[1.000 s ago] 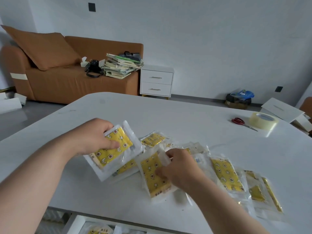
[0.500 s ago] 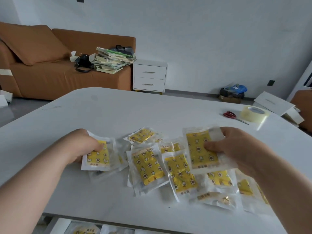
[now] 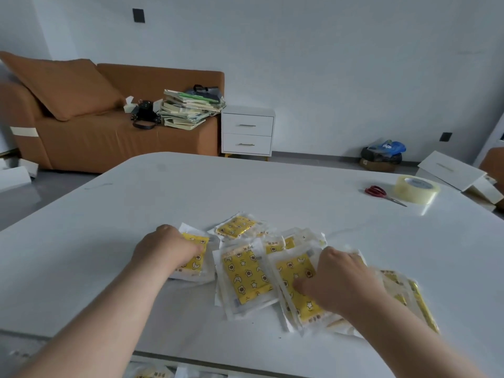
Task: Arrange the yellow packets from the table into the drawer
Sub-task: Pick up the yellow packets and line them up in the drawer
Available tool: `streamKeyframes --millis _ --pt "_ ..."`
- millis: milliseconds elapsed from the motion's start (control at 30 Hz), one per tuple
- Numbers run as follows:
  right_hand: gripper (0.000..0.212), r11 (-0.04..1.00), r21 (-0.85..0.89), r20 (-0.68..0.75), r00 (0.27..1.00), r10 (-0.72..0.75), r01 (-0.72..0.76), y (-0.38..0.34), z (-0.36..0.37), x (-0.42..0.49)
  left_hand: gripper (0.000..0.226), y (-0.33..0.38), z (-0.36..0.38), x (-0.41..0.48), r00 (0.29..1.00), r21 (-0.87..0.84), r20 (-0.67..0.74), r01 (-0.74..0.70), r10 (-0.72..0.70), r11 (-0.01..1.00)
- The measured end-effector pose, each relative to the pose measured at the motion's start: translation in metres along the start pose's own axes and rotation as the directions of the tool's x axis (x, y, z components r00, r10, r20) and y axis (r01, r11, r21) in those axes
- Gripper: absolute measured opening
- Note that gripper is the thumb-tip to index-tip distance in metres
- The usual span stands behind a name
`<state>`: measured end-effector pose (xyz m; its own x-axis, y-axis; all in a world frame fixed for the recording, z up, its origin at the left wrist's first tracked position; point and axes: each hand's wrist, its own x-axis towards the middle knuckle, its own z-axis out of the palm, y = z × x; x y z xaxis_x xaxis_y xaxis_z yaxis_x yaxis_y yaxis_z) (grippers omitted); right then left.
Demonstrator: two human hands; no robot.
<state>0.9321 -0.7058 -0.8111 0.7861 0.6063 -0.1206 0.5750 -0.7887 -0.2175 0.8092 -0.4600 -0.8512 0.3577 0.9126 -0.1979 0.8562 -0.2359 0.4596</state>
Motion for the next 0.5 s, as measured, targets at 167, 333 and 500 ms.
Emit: streamKeyframes --millis 167,333,500 --pt "0.041 0.999 0.043 -0.002 1.0 0.029 -0.029 0.002 0.006 0.002 0.049 0.005 0.002 0.004 1.0 0.043 -0.004 -0.009 0.009 0.999" --pt "0.037 0.987 0.156 -0.029 0.998 0.049 -0.044 0.004 0.009 0.006 0.04 0.011 0.004 0.004 0.999 0.007 0.027 -0.034 0.033 0.999" --pt "0.028 0.923 0.383 -0.045 0.997 0.06 -0.038 0.008 0.007 0.011 0.035 0.008 0.004 0.007 0.996 -0.228 0.078 -0.027 0.046 0.973"
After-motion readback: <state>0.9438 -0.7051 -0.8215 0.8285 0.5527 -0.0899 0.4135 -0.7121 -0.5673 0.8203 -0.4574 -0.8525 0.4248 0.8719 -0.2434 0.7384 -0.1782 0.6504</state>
